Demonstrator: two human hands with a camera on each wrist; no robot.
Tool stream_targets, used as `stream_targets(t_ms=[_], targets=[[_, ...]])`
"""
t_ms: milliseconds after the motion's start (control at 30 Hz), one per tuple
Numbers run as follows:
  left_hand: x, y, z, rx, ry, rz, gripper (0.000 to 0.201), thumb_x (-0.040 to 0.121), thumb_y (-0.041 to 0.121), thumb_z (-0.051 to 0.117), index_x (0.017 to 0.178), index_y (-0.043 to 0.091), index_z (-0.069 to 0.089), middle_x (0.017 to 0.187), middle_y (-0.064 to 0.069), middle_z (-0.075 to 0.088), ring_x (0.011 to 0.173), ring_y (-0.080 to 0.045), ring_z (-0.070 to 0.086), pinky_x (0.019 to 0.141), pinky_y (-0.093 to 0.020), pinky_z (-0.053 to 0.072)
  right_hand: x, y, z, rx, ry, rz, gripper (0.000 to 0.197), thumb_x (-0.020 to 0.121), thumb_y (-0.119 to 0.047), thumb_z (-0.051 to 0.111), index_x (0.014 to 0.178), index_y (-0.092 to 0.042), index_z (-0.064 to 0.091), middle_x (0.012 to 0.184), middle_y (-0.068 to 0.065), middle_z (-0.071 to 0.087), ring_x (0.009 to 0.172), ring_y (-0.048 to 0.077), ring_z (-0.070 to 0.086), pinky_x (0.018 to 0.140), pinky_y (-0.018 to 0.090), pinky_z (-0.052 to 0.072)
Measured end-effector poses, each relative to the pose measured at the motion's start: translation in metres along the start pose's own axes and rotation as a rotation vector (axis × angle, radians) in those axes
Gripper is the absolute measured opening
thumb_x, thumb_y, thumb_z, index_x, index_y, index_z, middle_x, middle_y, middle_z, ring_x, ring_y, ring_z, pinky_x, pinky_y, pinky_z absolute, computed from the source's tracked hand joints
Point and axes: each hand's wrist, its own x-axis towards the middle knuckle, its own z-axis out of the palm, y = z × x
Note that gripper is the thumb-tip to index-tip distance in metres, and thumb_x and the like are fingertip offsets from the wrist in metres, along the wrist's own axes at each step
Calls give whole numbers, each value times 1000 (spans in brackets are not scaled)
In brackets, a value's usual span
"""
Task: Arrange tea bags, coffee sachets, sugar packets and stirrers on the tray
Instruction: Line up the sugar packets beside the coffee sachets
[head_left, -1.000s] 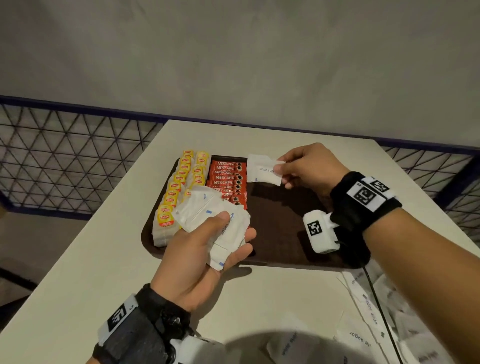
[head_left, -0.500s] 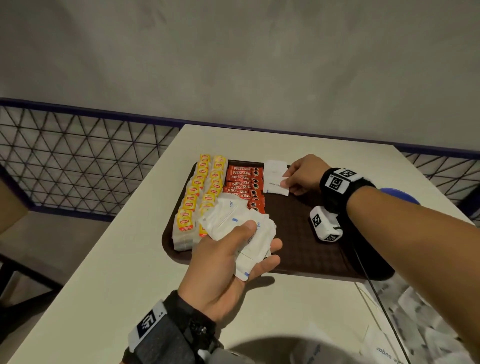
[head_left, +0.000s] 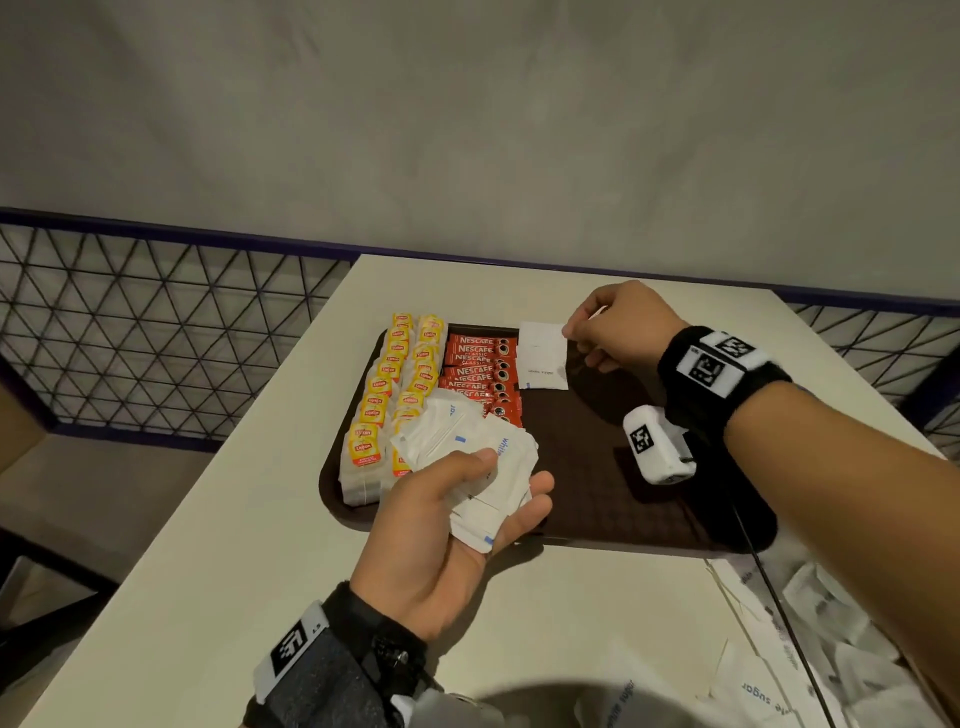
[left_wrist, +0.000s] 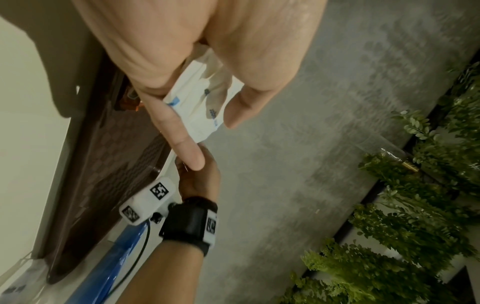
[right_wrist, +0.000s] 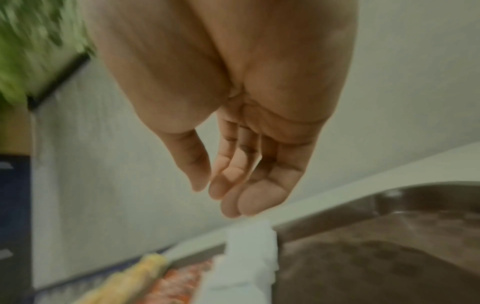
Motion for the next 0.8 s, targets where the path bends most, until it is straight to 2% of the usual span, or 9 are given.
stream_targets(t_ms=[67,167,233,333,433,500,667,700,800], targets=[[0,1,-1,-38,-17,4,34,96,-7,46,125,6,60,114,-30,73,95,-50,74,66,-46,65,-34,-11,-8,104,-5,-36,6,94,-20,74,94,-14,75,85,10,77,64,15,71,55,25,55],[1,2,-2,-35,-48,25,42,95,-12,39,128,7,57,116,-31,71,97,-51,73,67,-47,65,-90,-23,-12,268,-89,-94,4,94,-17,74,92,-14,75,78,8,74,64,18,70,58,27,56],[1,2,-3,5,-74,35,42,97,-12,39,130,5,56,117,-31,71,98,-50,73,67,-45,65,-123,-26,-10,320,-157,-139,5,94,-15,75,94,-10,74,78,11,74,65,20,70,62,29,58],[1,3,-5,78,-104,32,41,98,-10,43,134,4,56,120,-28,71,102,-47,73,65,-40,64,-153,-27,-3,307,-226,-195,8,92,-16,76,97,-10,74,83,10,76,68,16,72,65,27,61],[1,1,-6,127,-101,54,43,97,-9,47,134,11,59,123,-21,73,106,-43,73,65,-38,64,-161,-23,2,330,-274,-203,21,86,-13,81,103,-6,71,88,17,76,74,23,77,71,38,62],[1,0,-7,153,-96,68,44,96,-9,51,133,13,60,121,-19,74,102,-38,75,66,-38,65,-161,-19,4,328,-265,-205,27,81,-11,85,105,-8,71,92,20,73,74,29,76,72,41,63],[1,0,-8,242,-110,60,48,84,2,64,132,7,63,115,-24,74,87,-34,77,60,-34,63,-157,-11,2,371,-201,-198,32,78,-14,87,105,-15,71,93,6,75,66,13,69,63,23,60],[1,-1,-7,259,-111,61,49,83,3,65,131,8,64,115,-24,74,85,-34,77,60,-34,62,-156,-9,2,376,-201,-199,29,80,-13,86,105,-13,72,92,7,76,67,13,70,63,22,60],[2,-4,-7,298,-86,78,48,82,7,68,130,9,65,115,-23,75,82,-32,76,58,-33,62,-153,-3,2,407,-214,-214,19,83,-9,83,99,-4,74,93,22,74,69,22,70,63,25,62]])
